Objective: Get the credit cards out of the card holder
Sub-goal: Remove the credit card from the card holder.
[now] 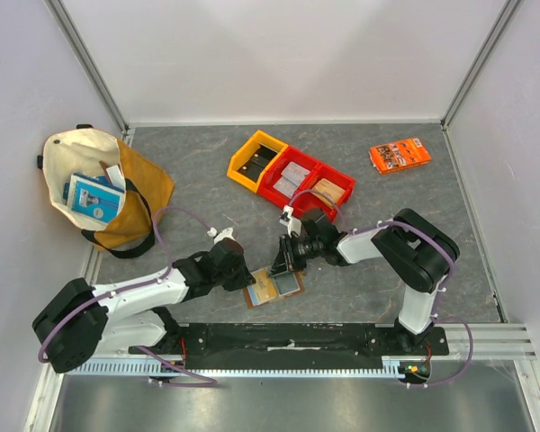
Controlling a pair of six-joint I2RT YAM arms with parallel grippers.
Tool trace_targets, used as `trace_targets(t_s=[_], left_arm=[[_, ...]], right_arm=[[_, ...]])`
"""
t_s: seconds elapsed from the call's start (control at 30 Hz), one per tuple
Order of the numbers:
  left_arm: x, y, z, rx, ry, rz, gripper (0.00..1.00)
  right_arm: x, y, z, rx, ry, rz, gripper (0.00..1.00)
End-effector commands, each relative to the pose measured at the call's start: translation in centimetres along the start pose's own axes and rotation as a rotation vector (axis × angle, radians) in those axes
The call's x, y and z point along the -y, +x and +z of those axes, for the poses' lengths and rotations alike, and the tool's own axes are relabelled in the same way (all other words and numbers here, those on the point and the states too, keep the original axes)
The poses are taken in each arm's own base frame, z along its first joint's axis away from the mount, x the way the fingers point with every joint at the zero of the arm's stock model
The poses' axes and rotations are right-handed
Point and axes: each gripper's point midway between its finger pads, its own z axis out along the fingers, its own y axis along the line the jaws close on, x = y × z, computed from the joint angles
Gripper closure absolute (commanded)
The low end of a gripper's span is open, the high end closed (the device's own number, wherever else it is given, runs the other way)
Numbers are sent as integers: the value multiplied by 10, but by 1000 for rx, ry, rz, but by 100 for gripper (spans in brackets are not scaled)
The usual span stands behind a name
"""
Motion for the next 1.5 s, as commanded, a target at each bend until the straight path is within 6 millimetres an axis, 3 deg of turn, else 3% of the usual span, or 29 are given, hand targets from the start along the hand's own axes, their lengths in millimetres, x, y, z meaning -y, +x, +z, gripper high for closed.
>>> trace_targets(t_s=[0.0,0.23,0.63,1.17,1.47], left_arm=[[-20,14,0,-37,-50,-20,98],[-16,13,0,-34,-25,-25,98],[5,-5,-22,30,45,-8,95],[-12,17,-5,-81,-43,4,98],[-25,18,-3,-81,-98,13,98]], right_arm=[[-5,-5,5,-10,-19,-32,77],[-9,-3,11,-36,-42,-29,77],[-6,-2,10,-34,-20,-38,76],[-12,-3,9,-36,-44,-37,78],[-16,-3,5,-41,-66,-44,93]])
